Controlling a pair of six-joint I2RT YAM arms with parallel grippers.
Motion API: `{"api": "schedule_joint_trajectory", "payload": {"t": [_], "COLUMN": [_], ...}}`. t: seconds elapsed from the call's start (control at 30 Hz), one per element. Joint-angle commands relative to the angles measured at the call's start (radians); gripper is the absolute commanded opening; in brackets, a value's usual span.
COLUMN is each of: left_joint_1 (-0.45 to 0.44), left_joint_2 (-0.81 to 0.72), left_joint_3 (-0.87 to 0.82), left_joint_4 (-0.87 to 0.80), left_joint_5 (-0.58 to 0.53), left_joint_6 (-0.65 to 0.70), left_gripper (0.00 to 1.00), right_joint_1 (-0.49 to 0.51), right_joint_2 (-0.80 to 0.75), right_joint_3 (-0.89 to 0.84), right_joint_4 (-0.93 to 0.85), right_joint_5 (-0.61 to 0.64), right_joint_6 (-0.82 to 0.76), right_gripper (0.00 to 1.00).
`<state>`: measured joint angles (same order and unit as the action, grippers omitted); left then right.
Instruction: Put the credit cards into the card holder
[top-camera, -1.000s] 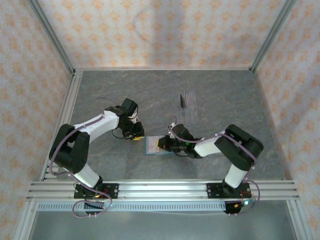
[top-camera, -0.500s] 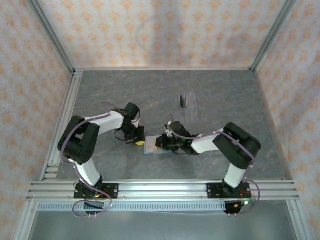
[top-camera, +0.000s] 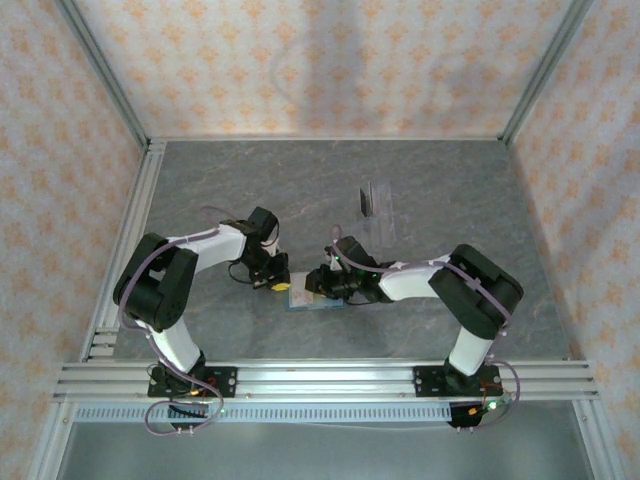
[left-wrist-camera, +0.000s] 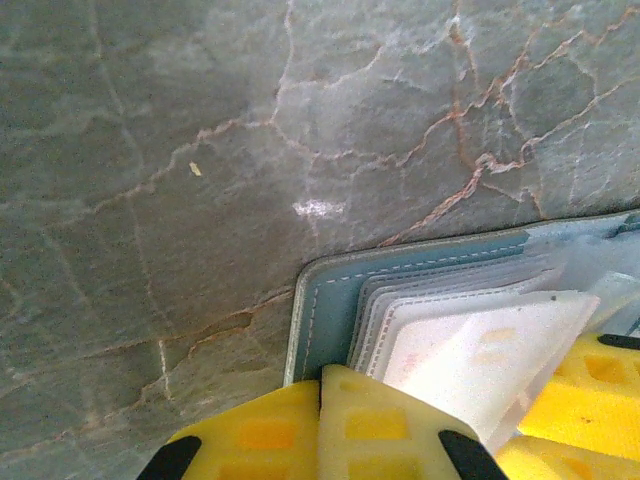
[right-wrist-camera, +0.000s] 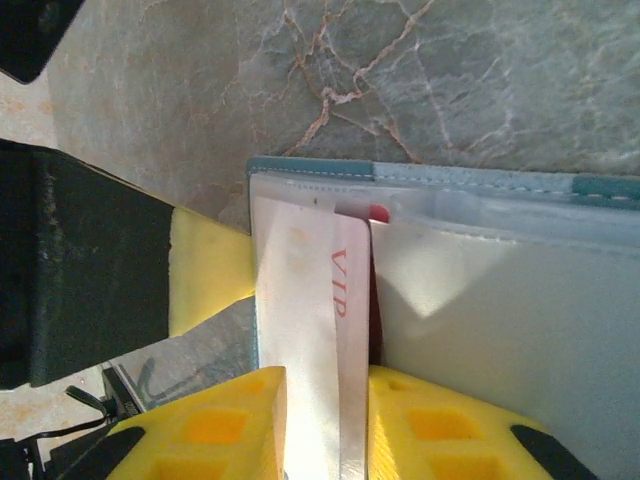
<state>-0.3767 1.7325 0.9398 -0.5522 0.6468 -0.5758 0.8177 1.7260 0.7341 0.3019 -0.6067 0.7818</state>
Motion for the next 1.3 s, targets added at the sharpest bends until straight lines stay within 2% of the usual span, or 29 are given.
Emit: {"api": "schedule_joint_trajectory", "payload": {"t": [0.0,0.27,0.47,0.67,0.9,1.27], "left_joint_1": [-0.014,-0.014,-0.014,-0.014,-0.014,-0.014], "left_joint_2": [0.032,0.029,0.025,0.016,0.012,0.011], "left_joint_3": [-0.044,-0.053,-0.056,-0.059,-0.067,-0.064], "left_joint_4": [0.011,0.021,0.024,0.024,0.028,0.025], "left_joint_5": [-0.032,-0.033,-0.028,-0.028,-0.028,-0.028], "left_joint_6": [-0.008,-0.013,-0.015,-0.018,-0.022,-0.020], "left_gripper": [0.00,0.00,0.00,0.00,0.00,0.00], "right_joint_1": [0.009,0.009,0.009,0.009,0.009,0.009], "right_joint_2": [-0.046,-0.080,-0.065,-0.042,-0.010,0.039], "right_joint_3": [0.043,0.126,0.171,0.198,0.240,0.286], "right_joint_4": [-0.142,-0.313,-0.399,-0.427,-0.476,-0.573], "right_joint_5": [0.000,0.022,0.039,0.042,0.062,0.119], "right_joint_6": [-0.041,-0.102,-0.129,-0.141,-0.159,-0.176], "right_gripper": [0.31,0.45,0.45,0.31,0.00,0.00]}}
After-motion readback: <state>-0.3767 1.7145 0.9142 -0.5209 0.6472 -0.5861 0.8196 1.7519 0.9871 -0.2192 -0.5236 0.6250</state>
